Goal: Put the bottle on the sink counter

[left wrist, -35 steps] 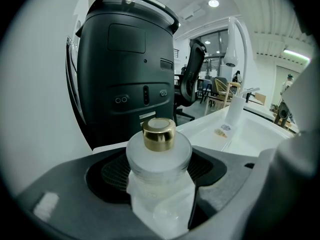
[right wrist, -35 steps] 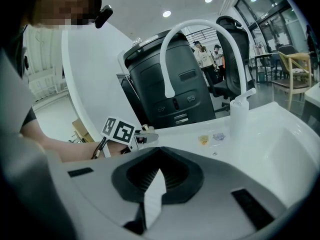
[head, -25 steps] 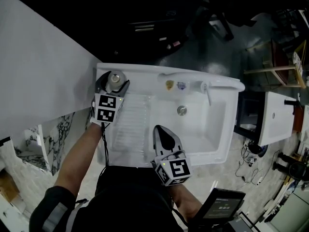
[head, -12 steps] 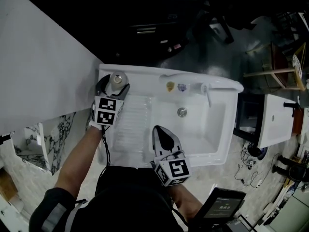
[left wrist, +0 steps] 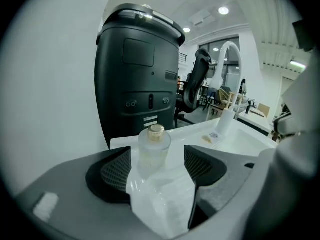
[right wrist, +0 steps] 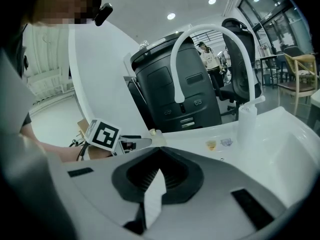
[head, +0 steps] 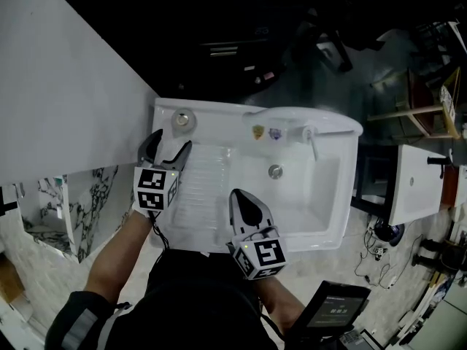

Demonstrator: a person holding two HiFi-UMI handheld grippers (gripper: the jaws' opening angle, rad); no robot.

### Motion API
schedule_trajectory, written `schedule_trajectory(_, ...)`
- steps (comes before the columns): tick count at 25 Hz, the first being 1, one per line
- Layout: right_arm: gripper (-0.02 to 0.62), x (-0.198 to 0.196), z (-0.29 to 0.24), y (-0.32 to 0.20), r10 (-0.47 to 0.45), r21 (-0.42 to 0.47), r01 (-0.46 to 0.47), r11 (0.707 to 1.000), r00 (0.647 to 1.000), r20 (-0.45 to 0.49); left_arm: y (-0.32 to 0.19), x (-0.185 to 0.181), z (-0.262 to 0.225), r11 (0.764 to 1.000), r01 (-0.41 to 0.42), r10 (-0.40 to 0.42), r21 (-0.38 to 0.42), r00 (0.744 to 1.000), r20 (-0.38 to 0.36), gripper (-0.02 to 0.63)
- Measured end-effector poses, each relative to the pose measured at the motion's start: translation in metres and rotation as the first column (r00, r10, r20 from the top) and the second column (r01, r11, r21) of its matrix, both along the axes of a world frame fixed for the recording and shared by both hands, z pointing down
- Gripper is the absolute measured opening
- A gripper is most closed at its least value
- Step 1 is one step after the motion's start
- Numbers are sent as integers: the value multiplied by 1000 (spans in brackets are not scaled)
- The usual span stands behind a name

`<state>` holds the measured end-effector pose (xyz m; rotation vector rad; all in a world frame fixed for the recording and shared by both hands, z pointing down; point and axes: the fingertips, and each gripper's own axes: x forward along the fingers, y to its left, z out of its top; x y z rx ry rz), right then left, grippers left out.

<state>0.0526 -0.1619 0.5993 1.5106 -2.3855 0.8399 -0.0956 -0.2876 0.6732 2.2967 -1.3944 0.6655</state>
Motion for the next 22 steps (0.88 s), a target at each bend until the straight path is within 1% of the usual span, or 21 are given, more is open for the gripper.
schedule_trajectory(4, -5, 3, -6, 3, 6, 18, -7, 1000, 1000, 1, 28, 12, -21, 999, -46, 47, 18, 997, -62, 336)
schedule_trajectory(7, -5, 4, -12, 8, 11, 33, -11, 999, 1000, 3, 52, 21, -35, 997, -76, 77, 11, 988, -134, 328)
schedule_trajectory(10, -5, 6, -18, 13, 15, 47, -15, 999, 1000, 9, 75, 29, -50, 996, -93, 93, 9, 975, -200, 263)
schedule_trajectory(14, -5, 8, -29, 25, 22, 64, -23, 998, 1000, 22, 102, 35, -74, 995, -94, 102, 46, 964, -246, 133)
schedule_trajectory(16, -5, 10, -34, 31, 24, 74, -26, 997, 999, 28, 116, 38, -85, 994, -90, 103, 60, 957, -272, 80)
schedule_trajectory(18, -5, 9, -40, 36, 19, 94, -21, 995, 1000, 14, 128, 41, -93, 994, -93, 107, 63, 950, -294, 58)
schedule_trajectory(20, -5, 9, -49, 41, 6, 126, -4, 992, 1000, -16, 140, 46, -99, 993, -106, 120, 61, 945, -304, 57)
schedule_trajectory(22, -5, 8, -56, 46, -4, 144, 7, 990, 1000, -23, 151, 50, -104, 992, -116, 128, 55, 941, -313, 57)
